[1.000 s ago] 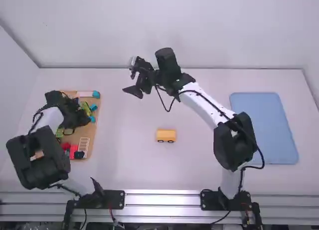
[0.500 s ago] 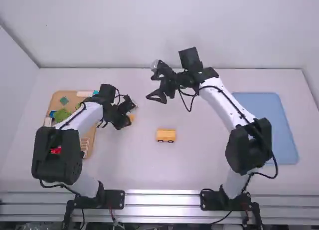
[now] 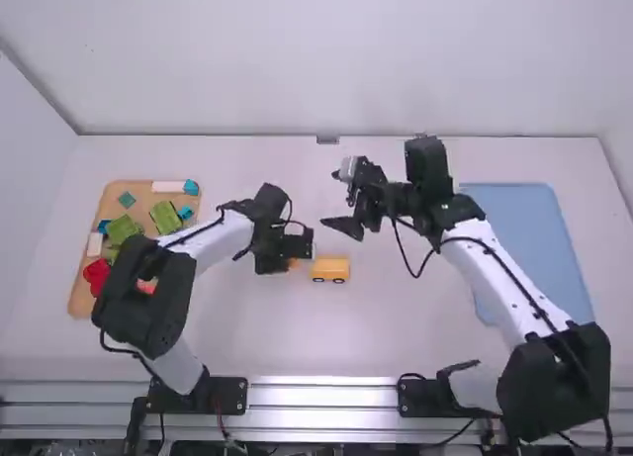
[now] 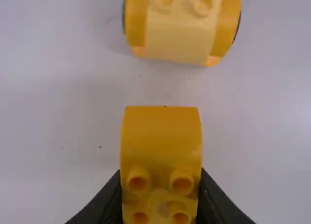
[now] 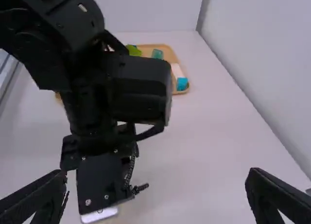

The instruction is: Assemble lego blocks to make yellow taxi

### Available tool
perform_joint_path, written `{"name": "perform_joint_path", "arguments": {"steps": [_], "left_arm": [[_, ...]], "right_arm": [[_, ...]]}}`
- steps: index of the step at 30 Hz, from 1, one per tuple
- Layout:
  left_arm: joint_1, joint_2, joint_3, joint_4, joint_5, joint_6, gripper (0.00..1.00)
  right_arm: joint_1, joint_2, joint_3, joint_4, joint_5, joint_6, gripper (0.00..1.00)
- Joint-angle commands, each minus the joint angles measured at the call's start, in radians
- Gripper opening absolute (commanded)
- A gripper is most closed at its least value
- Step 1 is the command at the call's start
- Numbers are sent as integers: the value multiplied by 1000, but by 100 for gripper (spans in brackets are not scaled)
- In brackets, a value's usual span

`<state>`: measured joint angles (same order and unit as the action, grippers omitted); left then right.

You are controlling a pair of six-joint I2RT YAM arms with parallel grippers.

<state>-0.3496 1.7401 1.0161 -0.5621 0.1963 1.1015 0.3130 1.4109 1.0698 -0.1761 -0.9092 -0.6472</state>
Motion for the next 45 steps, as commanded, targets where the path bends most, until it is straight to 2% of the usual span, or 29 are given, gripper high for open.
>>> {"name": "perform_joint_path", "arguments": {"steps": [1,3,4,8,11,12,13,14,15,16,19,26,31,33,39,42,45], "left_arm": [[-2,23,4,1,-57,73,19],[5,47,4,1,-57,80,25],[8,54,4,2,-55,79,24],[2,101,4,-10,-58,104,17],[3,108,4,21,-36,114,32],[4,107,4,28,-34,105,34],[3,106,4,53,-33,69,54],[3,102,4,71,-36,26,84],[3,102,4,71,-36,26,84],[3,99,4,78,-38,-3,99],[5,96,4,84,-16,-13,99],[101,95,4,43,201,97,99],[243,95,-36,81,533,214,99],[287,95,-82,154,616,240,99],[353,95,-215,408,664,124,99],[355,95,-275,499,708,43,99],[356,95,-325,581,706,66,99]], "right_arm": [[-12,-68,-61,55,9,76,98],[-21,-96,-110,124,49,163,98],[-24,-101,-121,139,55,179,98],[-34,-122,-172,219,50,233,98],[-28,-124,-180,229,50,231,98],[-28,-124,-179,229,51,232,98],[-29,-124,-179,232,53,232,98],[-32,-124,-179,233,58,232,98],[-32,-124,-179,233,58,232,98],[-32,-124,-179,233,64,232,98],[-32,-124,-179,235,79,232,98],[-32,-124,-179,247,80,231,98],[-32,-124,-180,239,81,201,98],[-32,-124,-180,236,94,202,98],[-32,-124,-180,216,150,202,98],[-32,-124,-180,220,148,202,98],[-32,-124,-180,226,175,202,98]]}}
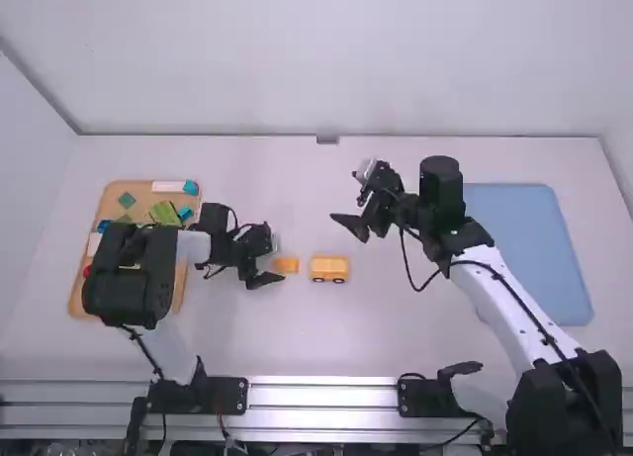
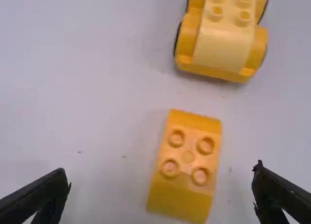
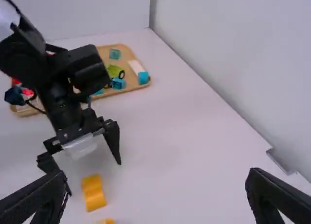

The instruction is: Assemble lego blocks to make yellow taxi

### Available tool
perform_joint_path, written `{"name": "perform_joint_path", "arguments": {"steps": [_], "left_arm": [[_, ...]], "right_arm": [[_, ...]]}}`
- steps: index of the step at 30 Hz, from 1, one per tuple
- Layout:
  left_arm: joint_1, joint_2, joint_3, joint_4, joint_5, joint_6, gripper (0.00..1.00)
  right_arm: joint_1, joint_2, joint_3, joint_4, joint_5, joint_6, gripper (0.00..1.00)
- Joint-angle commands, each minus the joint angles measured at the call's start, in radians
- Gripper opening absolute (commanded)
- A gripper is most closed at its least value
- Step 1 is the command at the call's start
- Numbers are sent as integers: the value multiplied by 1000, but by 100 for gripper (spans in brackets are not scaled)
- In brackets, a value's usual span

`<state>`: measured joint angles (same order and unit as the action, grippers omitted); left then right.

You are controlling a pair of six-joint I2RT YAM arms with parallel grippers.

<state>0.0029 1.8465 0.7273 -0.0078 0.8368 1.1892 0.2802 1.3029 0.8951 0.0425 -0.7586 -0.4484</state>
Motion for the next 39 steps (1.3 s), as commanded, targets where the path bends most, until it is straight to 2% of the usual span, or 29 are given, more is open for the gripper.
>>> {"name": "perform_joint_path", "arguments": {"steps": [1,6,10,14,16,21,26,28,29,30,33,39], "left_arm": [[1,-11,-43,40,71,-15,99],[3,-11,-80,91,141,71,99],[9,20,-77,102,143,82,99],[5,83,-42,97,163,83,97],[4,112,-11,64,197,104,99],[4,121,3,8,160,220,99],[20,121,3,17,136,215,100],[24,121,3,17,165,215,89],[23,122,3,22,176,214,74],[19,125,3,25,175,215,67],[9,133,3,36,172,215,63],[-8,134,3,35,158,214,43]], "right_arm": [[1,-16,-5,11,34,3,98],[-1,-16,-6,34,141,4,98],[-1,-16,-7,-50,143,2,98],[1,25,-36,-134,122,-133,98],[-2,96,-110,-21,63,-169,98],[-49,144,-201,248,-116,-68,98],[-67,143,-218,272,-117,-72,98],[-67,143,-217,268,-117,-71,98],[-67,143,-217,269,-117,-72,98],[-65,143,-218,269,-116,-71,98],[-51,143,-218,269,-116,-72,98],[-31,143,-218,264,-106,-72,98]]}}
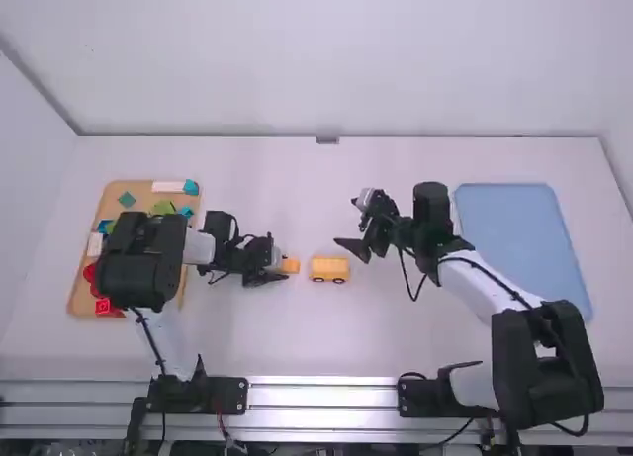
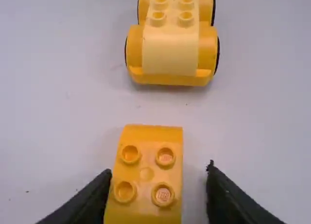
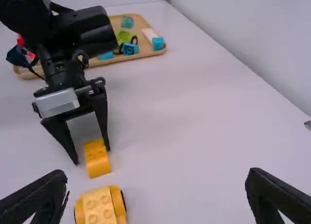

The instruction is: Assemble lego blocks to make yellow taxi

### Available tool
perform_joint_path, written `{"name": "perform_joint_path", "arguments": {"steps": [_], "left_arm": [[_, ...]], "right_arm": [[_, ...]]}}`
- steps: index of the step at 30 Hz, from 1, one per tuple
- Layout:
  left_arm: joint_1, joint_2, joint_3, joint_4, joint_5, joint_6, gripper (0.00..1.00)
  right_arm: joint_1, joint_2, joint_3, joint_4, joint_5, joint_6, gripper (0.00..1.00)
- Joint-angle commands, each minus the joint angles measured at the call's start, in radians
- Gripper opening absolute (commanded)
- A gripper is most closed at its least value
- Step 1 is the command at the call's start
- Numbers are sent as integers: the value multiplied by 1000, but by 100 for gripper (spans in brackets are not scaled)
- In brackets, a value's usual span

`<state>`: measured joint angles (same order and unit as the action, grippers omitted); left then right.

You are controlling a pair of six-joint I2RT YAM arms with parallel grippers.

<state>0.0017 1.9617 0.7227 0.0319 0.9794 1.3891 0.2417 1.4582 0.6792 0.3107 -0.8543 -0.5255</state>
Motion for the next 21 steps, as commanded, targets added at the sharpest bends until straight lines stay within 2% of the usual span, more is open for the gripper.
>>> {"name": "perform_joint_path", "arguments": {"steps": [1,3,6,9,14,19,21], "left_arm": [[-5,19,8,-5,13,14,40],[-1,19,8,-7,-1,14,34],[0,19,8,-18,-4,15,32],[11,19,8,-19,-4,15,21],[5,12,13,-5,-1,14,13],[3,-35,37,-68,-1,14,4],[6,-85,62,-151,8,15,3]], "right_arm": [[10,-12,-2,-3,-10,5,98],[12,-12,-2,-4,-10,5,98],[2,-12,-2,-2,-9,4,98],[-8,-12,-2,-4,-10,5,98],[-11,-12,-19,-3,-3,-50,98],[-36,-12,-21,-69,84,-74,98],[-58,-10,-21,-145,119,-98,98]]}}
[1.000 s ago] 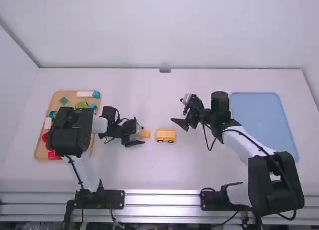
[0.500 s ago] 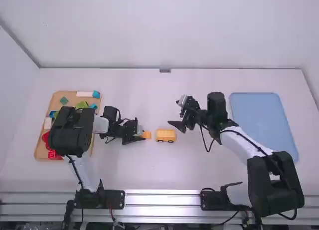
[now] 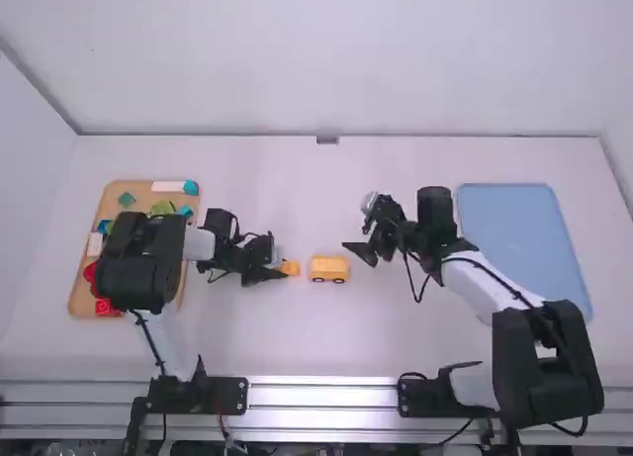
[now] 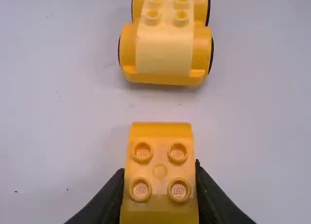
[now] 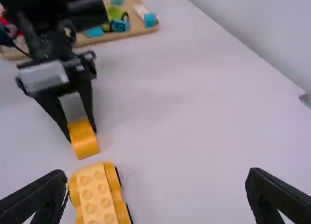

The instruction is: Assemble lego blocks to make yellow taxi

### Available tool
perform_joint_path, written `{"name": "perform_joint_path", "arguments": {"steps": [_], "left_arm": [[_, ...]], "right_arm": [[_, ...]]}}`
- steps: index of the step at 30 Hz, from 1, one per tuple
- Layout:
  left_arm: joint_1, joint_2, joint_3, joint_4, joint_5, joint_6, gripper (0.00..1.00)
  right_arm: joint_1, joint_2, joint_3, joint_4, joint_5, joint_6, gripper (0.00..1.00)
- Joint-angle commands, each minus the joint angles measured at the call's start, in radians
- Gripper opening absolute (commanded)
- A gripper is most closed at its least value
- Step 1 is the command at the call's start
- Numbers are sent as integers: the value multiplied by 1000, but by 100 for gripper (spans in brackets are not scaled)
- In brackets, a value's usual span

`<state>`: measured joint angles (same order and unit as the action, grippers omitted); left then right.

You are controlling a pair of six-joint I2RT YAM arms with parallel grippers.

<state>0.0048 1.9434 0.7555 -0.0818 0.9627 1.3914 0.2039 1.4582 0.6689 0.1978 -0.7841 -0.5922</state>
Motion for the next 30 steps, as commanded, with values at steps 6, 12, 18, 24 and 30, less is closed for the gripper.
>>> {"name": "perform_joint_path", "arguments": {"steps": [6,12,18,24,30], "left_arm": [[-19,-167,60,-158,49,48,2],[-68,-220,64,-157,50,-38,4],[-127,-222,71,-130,47,-85,4],[-164,-222,70,-53,1,-216,4],[-190,-221,68,-29,-24,-251,6]], "right_arm": [[-41,53,-37,-63,-19,-156,98],[-40,216,-103,128,-137,-249,98],[-38,428,-135,443,-335,-250,98],[7,582,-138,671,-367,-238,98],[51,675,-95,713,-357,-220,98]]}}
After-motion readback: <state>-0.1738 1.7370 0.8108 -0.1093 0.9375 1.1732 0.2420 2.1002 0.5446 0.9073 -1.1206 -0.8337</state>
